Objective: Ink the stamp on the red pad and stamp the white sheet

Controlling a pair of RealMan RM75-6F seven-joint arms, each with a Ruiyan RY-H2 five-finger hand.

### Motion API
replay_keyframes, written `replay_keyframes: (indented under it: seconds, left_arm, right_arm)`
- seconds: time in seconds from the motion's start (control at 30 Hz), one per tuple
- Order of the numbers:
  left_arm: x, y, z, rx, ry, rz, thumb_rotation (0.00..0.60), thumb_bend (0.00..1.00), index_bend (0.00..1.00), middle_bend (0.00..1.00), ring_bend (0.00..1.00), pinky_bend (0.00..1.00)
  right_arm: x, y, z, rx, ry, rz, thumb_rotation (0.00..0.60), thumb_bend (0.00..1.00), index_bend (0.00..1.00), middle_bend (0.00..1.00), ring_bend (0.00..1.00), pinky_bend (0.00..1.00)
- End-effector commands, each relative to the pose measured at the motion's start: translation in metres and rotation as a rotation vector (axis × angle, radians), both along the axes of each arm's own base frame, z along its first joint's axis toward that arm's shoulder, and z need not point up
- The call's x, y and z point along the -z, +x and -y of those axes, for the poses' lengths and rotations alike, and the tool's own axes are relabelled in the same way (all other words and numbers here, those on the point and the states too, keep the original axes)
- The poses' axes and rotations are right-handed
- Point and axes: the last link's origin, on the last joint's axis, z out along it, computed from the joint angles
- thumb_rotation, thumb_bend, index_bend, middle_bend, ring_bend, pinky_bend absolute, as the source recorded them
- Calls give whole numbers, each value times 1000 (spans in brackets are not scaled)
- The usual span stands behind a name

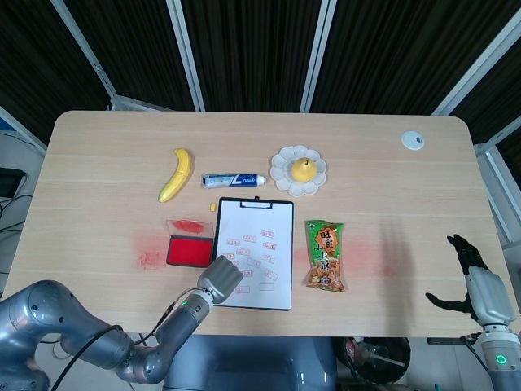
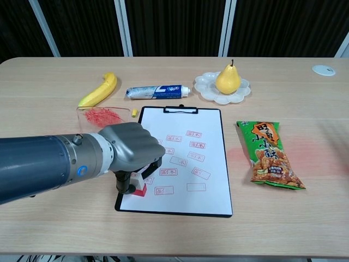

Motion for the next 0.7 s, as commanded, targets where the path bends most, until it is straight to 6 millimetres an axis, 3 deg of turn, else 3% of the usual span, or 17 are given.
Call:
replay_keyframes:
  seconds: [0.03, 0.43, 0.7]
  left_arm:
    - [0, 0, -1, -1, 2, 1, 600, 634, 821, 884, 882, 1000]
    - [-12, 8, -9, 0, 36, 34, 600, 634, 821, 885, 882, 1000]
    - [-42, 41, -22, 13, 92, 147, 600, 634, 821, 885, 882, 1000]
  right_arm:
    - [0, 0, 0, 0, 0, 1, 600, 35, 58, 0, 0, 220]
    - [0, 0, -1, -3, 0, 1, 600, 35, 58, 0, 0, 219]
    - [0, 0, -1, -6, -1, 2, 600, 35, 58, 0, 0, 220]
